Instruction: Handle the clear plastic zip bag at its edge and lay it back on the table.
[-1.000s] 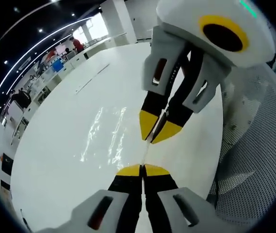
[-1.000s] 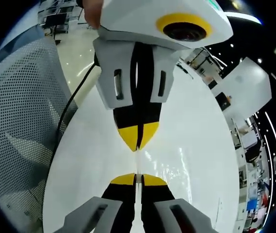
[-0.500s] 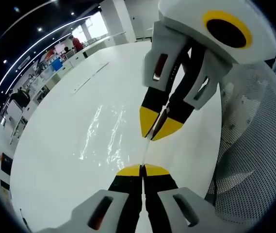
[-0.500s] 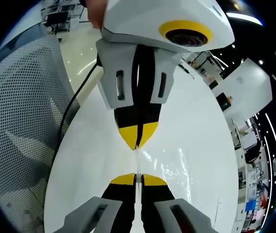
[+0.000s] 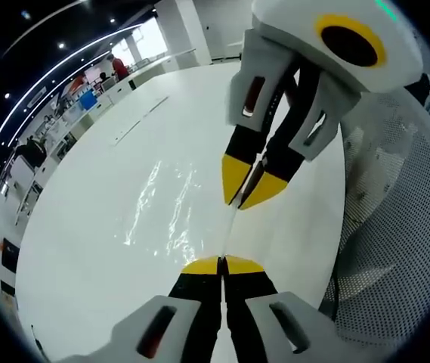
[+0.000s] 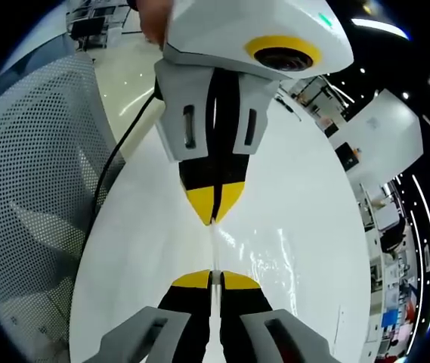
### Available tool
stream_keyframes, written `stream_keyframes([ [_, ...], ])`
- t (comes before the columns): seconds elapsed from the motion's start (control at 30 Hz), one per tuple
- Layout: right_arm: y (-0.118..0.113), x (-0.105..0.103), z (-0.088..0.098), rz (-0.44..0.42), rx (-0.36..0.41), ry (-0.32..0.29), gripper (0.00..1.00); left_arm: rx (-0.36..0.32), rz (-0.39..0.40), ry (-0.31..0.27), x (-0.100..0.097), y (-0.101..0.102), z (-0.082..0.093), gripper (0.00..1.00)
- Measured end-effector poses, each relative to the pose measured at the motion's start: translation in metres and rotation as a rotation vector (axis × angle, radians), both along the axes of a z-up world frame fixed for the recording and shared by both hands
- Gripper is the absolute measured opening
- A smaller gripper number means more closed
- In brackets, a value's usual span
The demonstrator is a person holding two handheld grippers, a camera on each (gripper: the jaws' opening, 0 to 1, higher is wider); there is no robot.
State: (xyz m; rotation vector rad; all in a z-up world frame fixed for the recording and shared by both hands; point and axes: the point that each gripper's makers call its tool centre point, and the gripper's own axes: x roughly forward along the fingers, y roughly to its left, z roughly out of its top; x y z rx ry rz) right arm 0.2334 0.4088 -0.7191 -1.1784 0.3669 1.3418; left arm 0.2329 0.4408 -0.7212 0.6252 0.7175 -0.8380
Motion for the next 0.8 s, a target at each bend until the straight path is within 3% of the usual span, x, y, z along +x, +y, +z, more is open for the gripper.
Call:
stream_keyframes([
  [0.8,-0.0095,0.0021,-0.0008,-0.025,-0.005,0.003,0.0,0.012,0.008,0.009,-0.0026,0.0056,-0.0001,0.0],
])
